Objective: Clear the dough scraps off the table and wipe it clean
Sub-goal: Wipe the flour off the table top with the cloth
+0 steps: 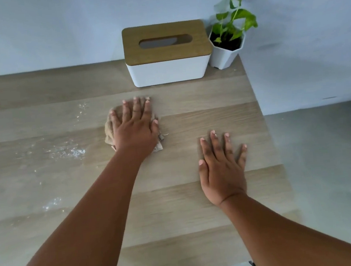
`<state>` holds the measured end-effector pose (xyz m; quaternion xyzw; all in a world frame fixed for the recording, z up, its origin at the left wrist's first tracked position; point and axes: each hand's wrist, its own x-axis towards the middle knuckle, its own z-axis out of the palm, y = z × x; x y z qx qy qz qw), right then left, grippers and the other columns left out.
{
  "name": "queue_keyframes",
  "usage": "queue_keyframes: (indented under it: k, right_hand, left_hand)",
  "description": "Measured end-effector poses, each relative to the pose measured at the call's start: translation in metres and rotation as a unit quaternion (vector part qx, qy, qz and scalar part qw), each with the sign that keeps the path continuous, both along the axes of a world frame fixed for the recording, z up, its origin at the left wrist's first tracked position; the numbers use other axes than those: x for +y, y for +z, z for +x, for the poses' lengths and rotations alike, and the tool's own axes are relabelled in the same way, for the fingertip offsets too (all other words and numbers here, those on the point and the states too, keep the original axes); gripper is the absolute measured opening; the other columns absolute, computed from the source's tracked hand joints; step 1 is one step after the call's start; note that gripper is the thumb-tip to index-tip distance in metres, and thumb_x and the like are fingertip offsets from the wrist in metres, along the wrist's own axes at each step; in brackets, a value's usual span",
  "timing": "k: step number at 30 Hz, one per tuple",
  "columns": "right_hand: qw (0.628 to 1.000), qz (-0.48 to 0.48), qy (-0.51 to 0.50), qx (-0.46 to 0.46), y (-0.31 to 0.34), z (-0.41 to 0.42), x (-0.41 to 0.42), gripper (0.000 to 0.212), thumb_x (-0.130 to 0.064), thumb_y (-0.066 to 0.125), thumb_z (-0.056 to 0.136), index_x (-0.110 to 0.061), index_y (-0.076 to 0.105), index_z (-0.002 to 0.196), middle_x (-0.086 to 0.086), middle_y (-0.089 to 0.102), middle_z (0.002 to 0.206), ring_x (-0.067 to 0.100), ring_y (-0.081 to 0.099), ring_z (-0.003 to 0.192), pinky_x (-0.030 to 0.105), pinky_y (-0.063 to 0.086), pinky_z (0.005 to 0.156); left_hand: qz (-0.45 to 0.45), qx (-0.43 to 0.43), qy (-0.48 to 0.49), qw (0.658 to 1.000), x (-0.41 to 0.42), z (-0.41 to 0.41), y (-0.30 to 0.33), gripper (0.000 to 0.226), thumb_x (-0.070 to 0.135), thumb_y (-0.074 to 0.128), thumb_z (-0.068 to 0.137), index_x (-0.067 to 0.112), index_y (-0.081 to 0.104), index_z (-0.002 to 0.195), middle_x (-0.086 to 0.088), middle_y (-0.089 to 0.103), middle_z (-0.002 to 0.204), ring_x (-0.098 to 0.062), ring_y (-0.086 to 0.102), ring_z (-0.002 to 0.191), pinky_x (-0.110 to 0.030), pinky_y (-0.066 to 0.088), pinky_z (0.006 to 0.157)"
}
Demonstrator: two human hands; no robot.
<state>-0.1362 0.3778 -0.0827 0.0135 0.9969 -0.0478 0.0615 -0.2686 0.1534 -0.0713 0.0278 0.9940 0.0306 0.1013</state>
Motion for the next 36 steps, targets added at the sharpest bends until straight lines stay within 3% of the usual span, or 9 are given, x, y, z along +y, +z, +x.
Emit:
queue_keyframes:
  k: [5, 8, 11, 17, 21, 24, 28, 31, 36]
  right_hand:
    - [1.000, 0.002, -0.002, 0.004, 0.002, 0.000, 0.000, 0.062, -0.043, 0.029, 0.101, -0.030, 0.026, 0.162, -0.001, 0.012, 0.173, 0.032, 0.004, 0.160, 0.072, 0.004, 0.120]
    - [1.000, -0.004, -0.002, -0.002, 0.003, 0.000, -0.001, 0.062, -0.043, 0.027, 0.101, -0.029, 0.025, 0.162, -0.001, 0.010, 0.173, 0.032, 0.002, 0.160, 0.072, 0.002, 0.120]
    - [1.000, -0.008, -0.001, -0.003, 0.003, 0.000, -0.001, 0.062, -0.043, 0.027, 0.102, -0.029, 0.024, 0.162, -0.001, 0.008, 0.174, 0.031, 0.001, 0.160, 0.072, 0.002, 0.120]
    - [1.000, -0.007, 0.000, -0.006, 0.000, 0.000, 0.000, 0.062, -0.043, 0.026, 0.102, -0.030, 0.019, 0.163, -0.001, 0.005, 0.174, 0.031, -0.004, 0.160, 0.072, 0.001, 0.120]
    - [1.000, -0.009, -0.002, -0.003, 0.000, 0.000, -0.001, 0.062, -0.042, 0.029, 0.102, -0.030, 0.021, 0.162, 0.000, 0.008, 0.173, 0.031, 0.000, 0.160, 0.072, 0.001, 0.120]
    - [1.000, -0.007, -0.003, -0.002, 0.001, -0.001, -0.001, 0.062, -0.043, 0.029, 0.101, -0.030, 0.024, 0.162, 0.000, 0.010, 0.173, 0.031, 0.002, 0.160, 0.072, 0.002, 0.120]
    - [1.000, -0.003, -0.001, 0.004, 0.001, 0.001, 0.000, 0.061, -0.043, 0.029, 0.102, -0.030, 0.025, 0.162, -0.001, 0.009, 0.173, 0.031, 0.002, 0.160, 0.072, 0.002, 0.120]
    - [1.000, -0.006, -0.001, 0.011, -0.001, 0.001, 0.000, 0.062, -0.043, 0.030, 0.102, -0.030, 0.025, 0.162, -0.001, 0.010, 0.173, 0.032, 0.003, 0.160, 0.072, 0.004, 0.120]
    - [1.000, -0.004, -0.001, 0.015, -0.004, 0.001, 0.000, 0.061, -0.043, 0.028, 0.102, -0.030, 0.024, 0.162, 0.000, 0.012, 0.173, 0.032, 0.004, 0.160, 0.072, 0.002, 0.120]
  left_hand:
    - [0.012, 0.021, -0.215, 0.976, 0.009, 0.054, 0.006, 0.067, 0.050, 0.017, 0.102, 0.025, 0.021, 0.164, -0.001, 0.018, 0.172, -0.025, 0.012, 0.159, -0.058, 0.010, 0.126]
    - [0.015, 0.039, -0.260, 0.965, -0.030, 0.085, 0.001, 0.065, 0.048, 0.028, 0.104, 0.022, 0.026, 0.163, -0.003, 0.024, 0.170, -0.025, 0.018, 0.158, -0.058, 0.019, 0.125]
    - [0.003, 0.046, -0.190, 0.981, -0.067, 0.077, -0.002, 0.069, 0.053, 0.029, 0.101, 0.025, 0.023, 0.164, -0.004, 0.024, 0.170, -0.025, 0.018, 0.158, -0.058, 0.017, 0.125]
    - [0.012, 0.004, 0.068, 0.998, -0.051, -0.016, -0.005, 0.072, 0.056, 0.020, 0.097, 0.027, 0.017, 0.163, -0.006, 0.013, 0.172, -0.032, 0.007, 0.159, -0.064, 0.004, 0.125]
    - [0.005, -0.002, 0.017, 1.000, -0.010, -0.024, -0.001, 0.069, 0.051, 0.020, 0.098, 0.032, 0.013, 0.164, -0.002, 0.009, 0.173, -0.032, 0.004, 0.159, -0.063, 0.001, 0.125]
    - [0.019, 0.012, -0.096, 0.995, 0.015, 0.020, 0.003, 0.068, 0.052, 0.017, 0.099, 0.032, 0.016, 0.164, 0.000, 0.015, 0.172, -0.030, 0.011, 0.159, -0.061, 0.004, 0.125]
    - [0.028, 0.035, -0.194, 0.980, 0.006, 0.101, -0.001, 0.064, 0.050, 0.029, 0.103, 0.027, 0.028, 0.162, -0.002, 0.024, 0.170, -0.026, 0.016, 0.159, -0.061, 0.014, 0.124]
    - [0.019, 0.040, -0.110, 0.993, -0.028, 0.111, -0.005, 0.068, 0.054, 0.031, 0.102, 0.029, 0.021, 0.164, -0.001, 0.019, 0.171, -0.022, 0.012, 0.159, -0.060, 0.011, 0.125]
    - [0.018, 0.014, 0.063, 0.998, -0.022, 0.044, -0.003, 0.071, 0.055, 0.024, 0.096, 0.030, 0.020, 0.163, -0.004, 0.016, 0.172, -0.031, 0.008, 0.159, -0.064, 0.004, 0.124]
